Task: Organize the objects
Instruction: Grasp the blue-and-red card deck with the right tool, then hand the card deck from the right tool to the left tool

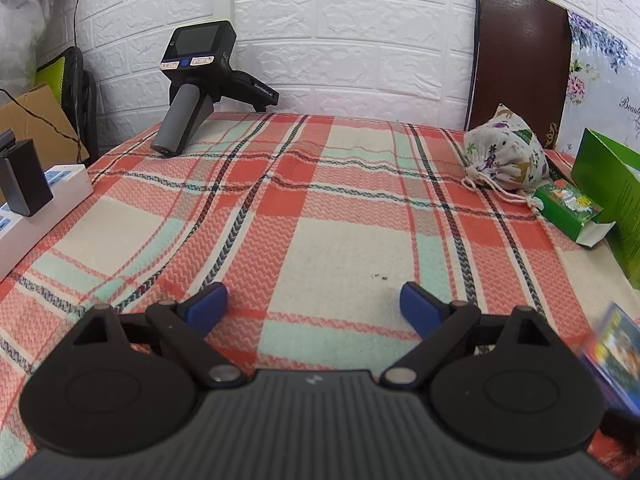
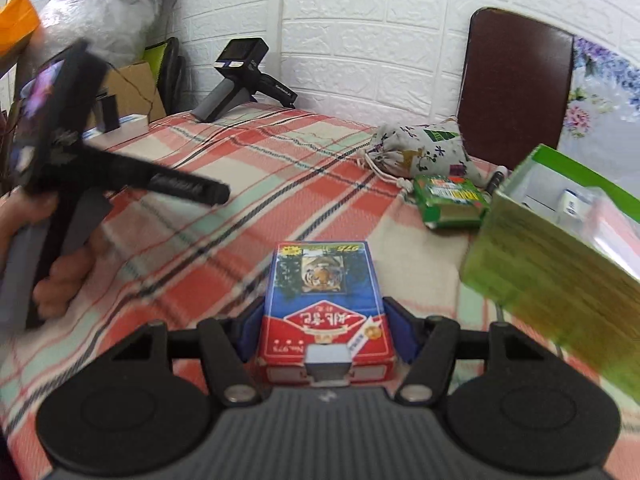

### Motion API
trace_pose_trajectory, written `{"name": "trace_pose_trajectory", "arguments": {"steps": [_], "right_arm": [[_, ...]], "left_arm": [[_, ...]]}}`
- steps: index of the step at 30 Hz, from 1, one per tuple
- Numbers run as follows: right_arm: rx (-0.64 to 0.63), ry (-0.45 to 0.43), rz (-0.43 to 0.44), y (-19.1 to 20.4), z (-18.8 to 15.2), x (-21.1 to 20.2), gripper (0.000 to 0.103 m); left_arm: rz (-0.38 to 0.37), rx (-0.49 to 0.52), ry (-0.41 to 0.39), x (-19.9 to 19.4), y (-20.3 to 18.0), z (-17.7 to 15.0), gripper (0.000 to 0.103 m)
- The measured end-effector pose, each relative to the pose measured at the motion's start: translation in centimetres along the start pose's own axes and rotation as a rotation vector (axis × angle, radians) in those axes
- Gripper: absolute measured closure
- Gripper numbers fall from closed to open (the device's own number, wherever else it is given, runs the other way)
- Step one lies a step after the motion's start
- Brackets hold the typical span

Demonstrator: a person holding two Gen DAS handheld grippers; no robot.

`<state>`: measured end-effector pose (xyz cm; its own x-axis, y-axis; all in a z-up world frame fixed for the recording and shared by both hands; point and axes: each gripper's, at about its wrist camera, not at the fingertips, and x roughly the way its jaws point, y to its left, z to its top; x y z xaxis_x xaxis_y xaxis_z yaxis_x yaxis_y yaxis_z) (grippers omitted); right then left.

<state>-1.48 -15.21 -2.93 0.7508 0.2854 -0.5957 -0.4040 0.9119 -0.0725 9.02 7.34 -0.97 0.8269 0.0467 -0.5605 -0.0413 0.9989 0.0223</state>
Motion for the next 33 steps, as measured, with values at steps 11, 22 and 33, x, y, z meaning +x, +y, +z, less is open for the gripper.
{"name": "trace_pose_trajectory", "arguments": {"steps": [11,22,33], "right_arm": [[0.06,0.018,0.001,-1.5,-1.9,-2.3,0.014],[0.005,0.007,0.024,-0.7,-1.9,-2.2,0.042],[0.031,-0.088,-0.06,-1.2,-1.8,-4.0,0.043]], "left_arm": [[-0.134,-0.104,0.113,-4.1,-0.2,0.3,0.034],[-0.398,-0.035,0.344,-5.1,-7.9,-0.5,0.039],[-0.525,-0.007,0.275,-6.7,-10.9,1.2,0.062]]}}
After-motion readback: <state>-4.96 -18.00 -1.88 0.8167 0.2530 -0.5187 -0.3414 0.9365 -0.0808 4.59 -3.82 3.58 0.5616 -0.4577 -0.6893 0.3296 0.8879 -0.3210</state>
